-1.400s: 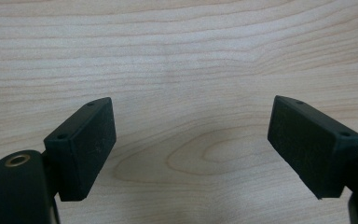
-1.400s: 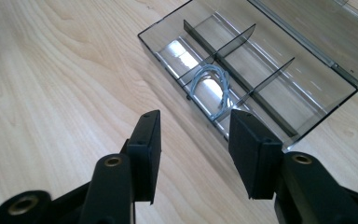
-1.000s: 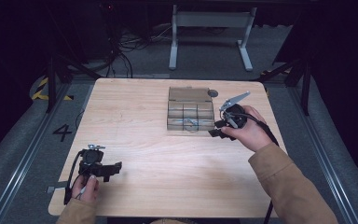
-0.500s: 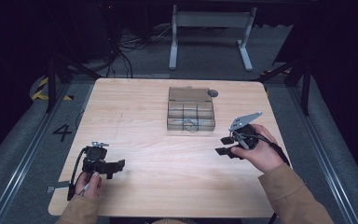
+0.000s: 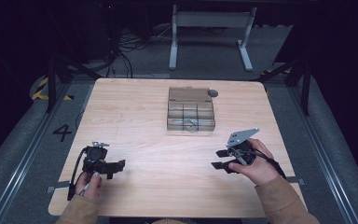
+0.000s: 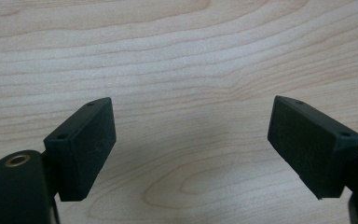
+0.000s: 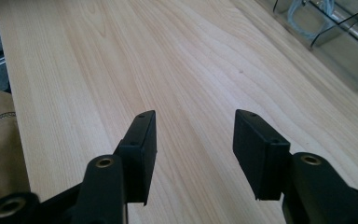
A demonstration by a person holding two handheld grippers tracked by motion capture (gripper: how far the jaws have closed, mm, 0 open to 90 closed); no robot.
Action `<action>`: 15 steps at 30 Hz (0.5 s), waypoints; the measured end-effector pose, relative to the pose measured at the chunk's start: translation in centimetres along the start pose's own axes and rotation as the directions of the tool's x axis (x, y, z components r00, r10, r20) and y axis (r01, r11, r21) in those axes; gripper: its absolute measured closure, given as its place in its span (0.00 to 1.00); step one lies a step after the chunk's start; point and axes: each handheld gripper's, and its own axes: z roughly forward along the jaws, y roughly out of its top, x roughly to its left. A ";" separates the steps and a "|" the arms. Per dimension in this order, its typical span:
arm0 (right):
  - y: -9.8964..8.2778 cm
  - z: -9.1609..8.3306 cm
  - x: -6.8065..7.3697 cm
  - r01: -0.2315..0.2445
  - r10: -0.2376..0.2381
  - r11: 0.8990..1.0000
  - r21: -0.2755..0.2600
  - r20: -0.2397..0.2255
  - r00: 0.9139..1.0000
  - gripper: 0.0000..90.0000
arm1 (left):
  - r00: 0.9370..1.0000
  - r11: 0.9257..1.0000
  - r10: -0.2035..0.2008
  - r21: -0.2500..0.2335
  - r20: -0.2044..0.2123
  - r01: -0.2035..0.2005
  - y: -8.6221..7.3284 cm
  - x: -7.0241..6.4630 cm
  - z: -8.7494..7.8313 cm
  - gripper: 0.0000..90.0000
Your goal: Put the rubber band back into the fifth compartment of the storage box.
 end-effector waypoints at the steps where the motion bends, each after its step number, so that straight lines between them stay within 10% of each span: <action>1: -0.2 0.2 0.1 -0.001 0.001 1.000 0.003 -0.004 1.000 0.56 | 1.000 1.000 0.003 0.000 0.002 -0.003 0.0 0.0 0.0 0.18; 15: -2.6 3.0 1.1 0.033 -0.032 0.998 0.044 -0.024 0.999 0.56 | 1.000 1.000 0.006 -0.003 0.003 -0.006 0.0 -0.1 -0.1 0.18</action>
